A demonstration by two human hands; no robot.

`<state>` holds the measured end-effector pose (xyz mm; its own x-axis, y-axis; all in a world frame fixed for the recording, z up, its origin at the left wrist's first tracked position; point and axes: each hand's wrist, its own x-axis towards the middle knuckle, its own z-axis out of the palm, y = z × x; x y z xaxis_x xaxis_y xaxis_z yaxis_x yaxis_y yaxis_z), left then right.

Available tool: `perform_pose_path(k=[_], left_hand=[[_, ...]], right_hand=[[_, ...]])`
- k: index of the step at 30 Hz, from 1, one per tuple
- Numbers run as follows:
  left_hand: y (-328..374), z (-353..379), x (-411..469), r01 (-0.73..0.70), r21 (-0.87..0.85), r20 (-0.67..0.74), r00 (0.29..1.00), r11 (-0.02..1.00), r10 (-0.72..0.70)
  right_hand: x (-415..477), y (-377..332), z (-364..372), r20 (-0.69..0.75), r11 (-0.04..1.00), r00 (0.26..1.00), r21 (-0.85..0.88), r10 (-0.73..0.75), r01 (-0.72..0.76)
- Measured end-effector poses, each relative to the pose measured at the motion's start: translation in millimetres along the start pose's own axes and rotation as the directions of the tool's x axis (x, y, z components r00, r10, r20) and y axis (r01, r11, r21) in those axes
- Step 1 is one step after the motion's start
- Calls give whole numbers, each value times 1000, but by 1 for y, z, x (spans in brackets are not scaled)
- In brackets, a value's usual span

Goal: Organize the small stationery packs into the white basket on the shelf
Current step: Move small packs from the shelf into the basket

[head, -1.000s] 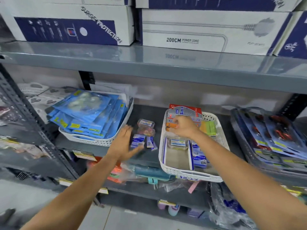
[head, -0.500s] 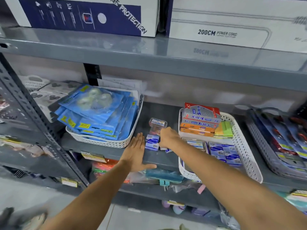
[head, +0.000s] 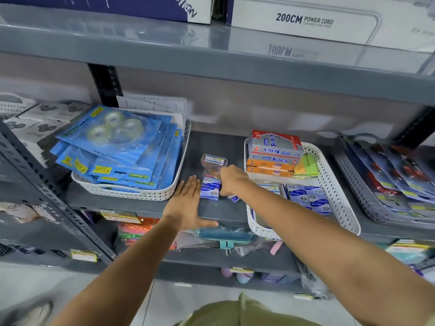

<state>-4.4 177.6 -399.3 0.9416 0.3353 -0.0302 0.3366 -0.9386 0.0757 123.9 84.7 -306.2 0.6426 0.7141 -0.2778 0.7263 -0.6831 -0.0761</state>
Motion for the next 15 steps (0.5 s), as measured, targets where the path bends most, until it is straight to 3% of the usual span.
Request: perform_pose_path(k=[9, 15], left_hand=[[3, -4, -2, 22, 4, 33, 999, 1000, -23], [3, -2, -1, 33, 7, 22, 999, 999, -33]], right_hand=[[-1, 2, 9, -45, 997, 998, -64, -47, 44], [-9, 8, -7, -116, 999, 992, 24, -41, 44]])
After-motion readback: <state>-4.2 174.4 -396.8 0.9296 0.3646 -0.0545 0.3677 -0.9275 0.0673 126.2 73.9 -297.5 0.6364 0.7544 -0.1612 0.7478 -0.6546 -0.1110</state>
